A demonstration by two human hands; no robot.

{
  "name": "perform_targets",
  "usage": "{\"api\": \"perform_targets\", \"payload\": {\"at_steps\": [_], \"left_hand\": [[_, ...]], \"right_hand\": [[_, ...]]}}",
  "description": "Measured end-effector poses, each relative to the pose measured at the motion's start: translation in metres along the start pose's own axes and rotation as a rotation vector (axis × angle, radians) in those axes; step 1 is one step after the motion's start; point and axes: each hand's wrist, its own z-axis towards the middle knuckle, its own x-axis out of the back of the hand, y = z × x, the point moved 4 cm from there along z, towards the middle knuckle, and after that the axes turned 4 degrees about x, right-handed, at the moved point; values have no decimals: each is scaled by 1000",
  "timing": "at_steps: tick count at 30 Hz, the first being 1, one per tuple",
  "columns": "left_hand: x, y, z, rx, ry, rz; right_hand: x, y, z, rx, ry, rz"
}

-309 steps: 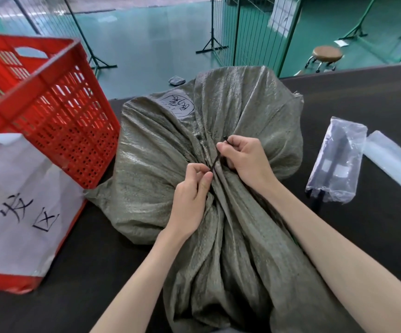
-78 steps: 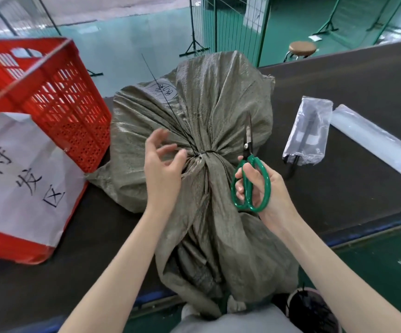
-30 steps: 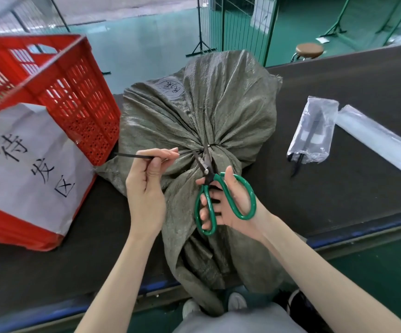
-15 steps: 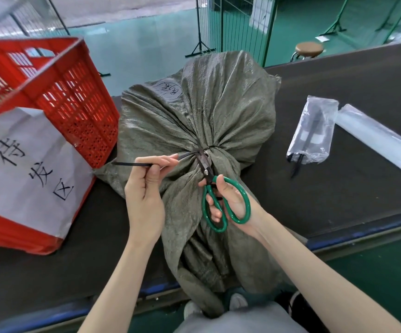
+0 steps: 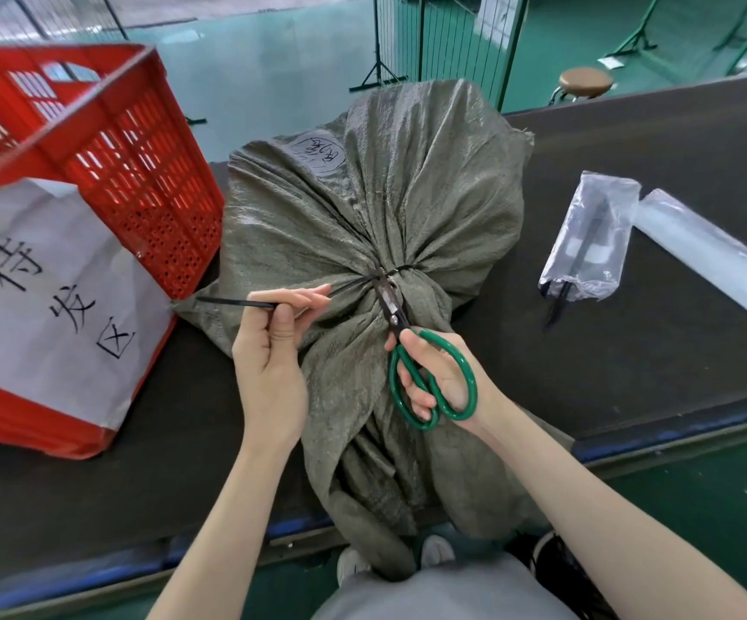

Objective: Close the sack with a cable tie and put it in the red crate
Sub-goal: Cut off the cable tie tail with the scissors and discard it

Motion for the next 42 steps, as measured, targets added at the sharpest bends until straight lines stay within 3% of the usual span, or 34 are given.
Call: {"api": "perform_targets", "payload": {"at_steps": [7, 14, 23, 27, 30, 34, 42], "left_hand": [[3, 1, 3, 13, 35, -102], [4, 0, 3, 58, 100, -158], [-30, -7, -11, 161, 53, -230], [-48, -13, -23, 241, 29, -265], [-58, -17, -29, 287, 4, -271], [-65, -20, -33, 323, -26, -256], [-66, -27, -40, 375, -33, -232]], "right_hand": [[-2, -4, -1, 44, 47, -139], [1, -10, -6, 77, 36, -95], [52, -48, -19, 264, 313, -101], [97, -56, -24, 290, 542, -270], [136, -46, -27, 207, 705, -445], [167, -34, -30, 58, 884, -932], [190, -8, -17, -216, 617, -1335]]}}
